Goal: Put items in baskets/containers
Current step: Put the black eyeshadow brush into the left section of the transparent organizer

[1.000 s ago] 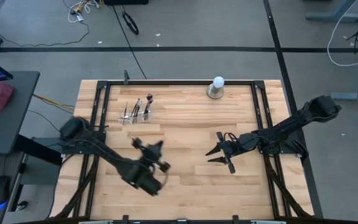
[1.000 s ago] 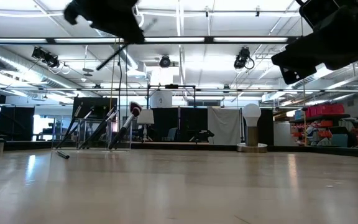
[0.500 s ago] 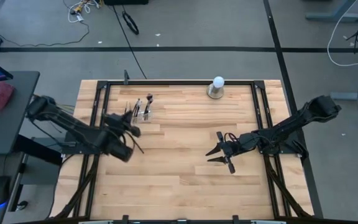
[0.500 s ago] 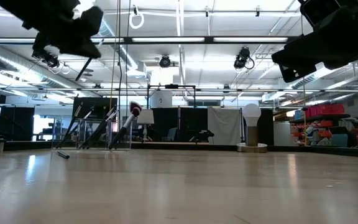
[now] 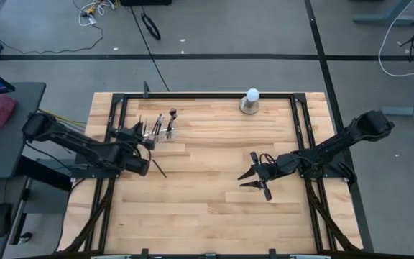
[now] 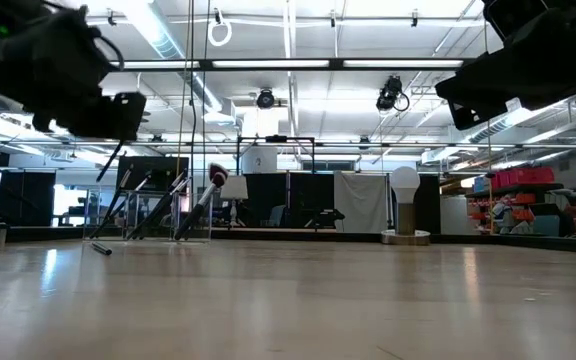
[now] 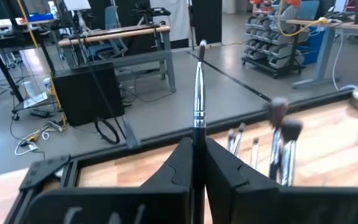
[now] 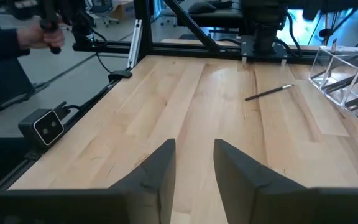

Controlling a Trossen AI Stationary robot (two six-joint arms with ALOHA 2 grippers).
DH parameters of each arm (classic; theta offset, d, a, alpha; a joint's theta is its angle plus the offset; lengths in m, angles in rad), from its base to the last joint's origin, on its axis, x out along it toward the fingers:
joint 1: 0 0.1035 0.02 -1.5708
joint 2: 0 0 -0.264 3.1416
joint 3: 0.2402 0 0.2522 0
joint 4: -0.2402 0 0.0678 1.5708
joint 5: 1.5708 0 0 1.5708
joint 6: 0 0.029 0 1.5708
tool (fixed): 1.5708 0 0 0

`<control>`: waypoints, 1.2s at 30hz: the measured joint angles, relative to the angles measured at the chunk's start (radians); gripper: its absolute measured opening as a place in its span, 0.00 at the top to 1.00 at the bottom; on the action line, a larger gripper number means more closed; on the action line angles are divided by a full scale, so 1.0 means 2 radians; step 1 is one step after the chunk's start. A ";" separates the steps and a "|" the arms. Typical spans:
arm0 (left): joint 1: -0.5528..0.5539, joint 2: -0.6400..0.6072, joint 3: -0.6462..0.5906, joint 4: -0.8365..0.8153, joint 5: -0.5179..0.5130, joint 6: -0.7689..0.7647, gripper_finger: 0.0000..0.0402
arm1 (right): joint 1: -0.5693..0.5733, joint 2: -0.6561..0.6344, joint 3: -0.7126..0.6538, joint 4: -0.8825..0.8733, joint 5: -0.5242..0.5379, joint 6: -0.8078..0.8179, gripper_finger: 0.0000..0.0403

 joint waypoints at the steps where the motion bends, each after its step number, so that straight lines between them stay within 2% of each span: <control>1: 0.001 0.000 -0.011 0.012 0.000 0.000 0.95 | 0.000 0.000 0.000 0.001 0.000 -0.001 0.73; 5: 0.001 0.000 -0.049 0.055 0.000 0.003 0.95 | 0.000 0.000 0.000 0.008 0.000 -0.001 0.73; 10: 0.001 0.000 -0.067 0.078 -0.006 0.009 0.91 | 0.000 0.000 0.000 0.010 0.000 -0.001 0.73; 14: -0.004 0.000 -0.053 0.085 0.003 0.010 0.93 | 0.000 0.000 0.000 0.009 -0.001 -0.002 0.73; 20: -0.006 0.000 -0.010 0.067 0.003 0.096 0.95 | -0.003 0.000 0.000 0.009 0.002 -0.007 0.73; 27: 0.016 0.000 -0.031 0.044 0.003 0.097 0.91 | -0.005 0.000 0.000 0.009 0.004 -0.005 0.73; 36: 0.021 0.001 -0.038 0.056 0.002 0.097 0.94 | -0.007 0.000 0.000 0.021 0.007 -0.005 0.73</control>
